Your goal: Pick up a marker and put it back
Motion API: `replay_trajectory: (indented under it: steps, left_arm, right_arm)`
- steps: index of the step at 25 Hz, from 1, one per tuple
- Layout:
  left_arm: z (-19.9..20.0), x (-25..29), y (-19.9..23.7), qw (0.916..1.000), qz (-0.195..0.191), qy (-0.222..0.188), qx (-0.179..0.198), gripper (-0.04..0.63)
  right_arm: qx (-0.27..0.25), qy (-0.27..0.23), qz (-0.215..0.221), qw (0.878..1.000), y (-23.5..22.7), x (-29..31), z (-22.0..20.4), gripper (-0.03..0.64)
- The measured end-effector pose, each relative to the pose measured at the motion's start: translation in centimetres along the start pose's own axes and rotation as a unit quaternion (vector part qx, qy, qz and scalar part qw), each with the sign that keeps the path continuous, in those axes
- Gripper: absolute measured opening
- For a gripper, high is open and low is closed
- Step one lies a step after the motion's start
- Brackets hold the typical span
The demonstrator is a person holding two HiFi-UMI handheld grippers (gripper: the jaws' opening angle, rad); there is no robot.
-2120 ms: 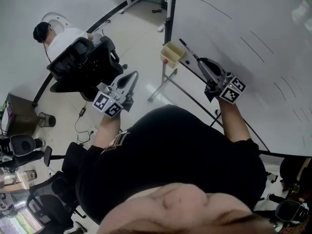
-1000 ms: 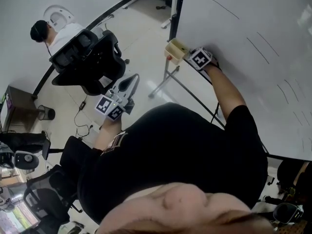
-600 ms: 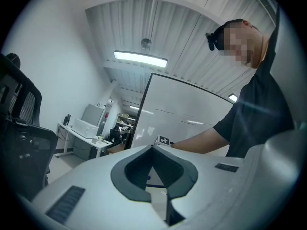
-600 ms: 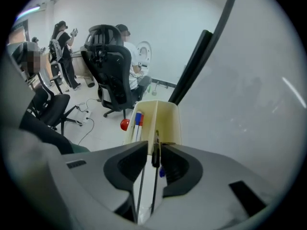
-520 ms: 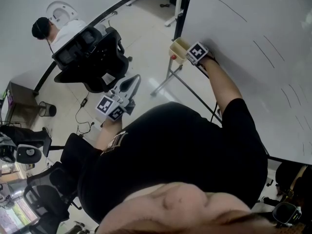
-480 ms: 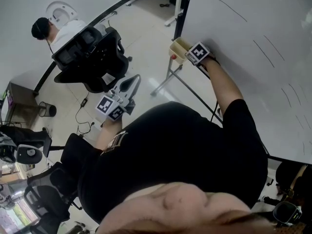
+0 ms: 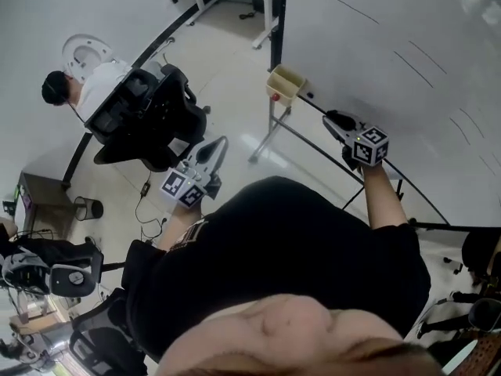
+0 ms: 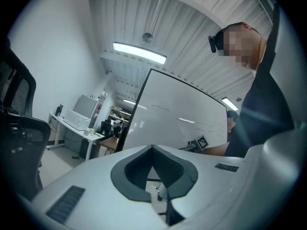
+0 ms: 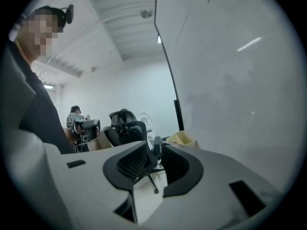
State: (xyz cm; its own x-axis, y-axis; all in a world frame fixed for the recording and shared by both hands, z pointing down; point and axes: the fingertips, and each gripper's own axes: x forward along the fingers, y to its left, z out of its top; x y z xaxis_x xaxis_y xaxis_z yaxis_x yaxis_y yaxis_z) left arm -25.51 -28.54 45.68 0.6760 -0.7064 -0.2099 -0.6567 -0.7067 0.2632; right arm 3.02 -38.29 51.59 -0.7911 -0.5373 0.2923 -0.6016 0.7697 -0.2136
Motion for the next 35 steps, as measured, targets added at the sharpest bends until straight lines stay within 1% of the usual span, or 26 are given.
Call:
replay_trajectory:
  steps: [2,4,5,9,11,14,17,20,22,26,29,33,34,35]
  left_arm:
    - [0.0,0.1,-1.4,0.9999,-0.014,0.009,-0.001,-0.008]
    - [0.2,0.7,-3.5,0.9997,-0.025,0.008,0.001,-0.008]
    - [0.0,0.9,-4.9,0.9996,-0.028,0.006,0.003,-0.008]
    - [-2.3,0.9,-12.0,0.9989,-0.043,0.002,0.017,-0.008]
    - [-3.6,1.2,-16.0,0.9990,-0.042,-0.005,0.015,-0.008]
    - [-5.6,1.5,-22.4,0.9989,-0.045,-0.015,0.004,-0.008]
    - [-7.0,2.1,-27.6,0.9978,-0.062,-0.018,-0.018,-0.008]
    - [-7.3,2.4,-31.4,0.9953,-0.091,-0.022,-0.026,-0.008]
    - [-6.9,2.0,-32.5,0.9935,-0.106,-0.029,-0.032,-0.008]
    - [-6.3,1.1,-32.2,0.9906,-0.125,-0.031,-0.045,-0.008]
    - [-5.7,0.2,-31.3,0.9902,-0.130,-0.024,-0.046,-0.008]
    - [-4.7,-1.0,-29.9,0.9903,-0.128,-0.031,-0.045,-0.008]
    - [-4.6,-1.3,-29.7,0.9904,-0.127,-0.032,-0.044,-0.008]
    - [-4.6,-1.6,-29.5,0.9907,-0.125,-0.032,-0.042,-0.008]
  right_arm:
    - [0.039,-0.043,0.003,0.998,1.7,-2.8,-0.8,0.098]
    - [0.061,-0.076,0.010,0.995,3.1,-5.2,-1.4,0.098]
    - [0.061,-0.082,0.015,0.995,4.0,-6.5,-2.0,0.098]
    - [0.016,-0.082,0.044,0.996,8.7,-12.6,-3.9,0.098]
    - [0.000,-0.094,0.064,0.994,11.3,-16.4,-4.3,0.098]
    - [-0.020,-0.088,0.088,0.992,15.0,-22.4,-6.1,0.098]
    - [-0.027,-0.085,0.095,0.992,17.1,-27.8,-8.0,0.098]
    - [-0.011,-0.104,0.083,0.991,17.8,-31.4,-9.2,0.098]
    - [0.002,-0.113,0.069,0.991,18.6,-32.5,-9.7,0.098]
    - [-0.010,-0.124,0.045,0.991,19.5,-32.7,-10.3,0.098]
    - [-0.007,-0.138,0.039,0.990,20.6,-31.7,-9.3,0.098]
    - [-0.023,-0.138,0.040,0.989,21.2,-29.9,-9.0,0.098]
    - [-0.023,-0.140,0.038,0.989,21.3,-29.7,-8.7,0.075]
    - [-0.020,-0.145,0.035,0.989,21.4,-29.6,-8.3,0.037]
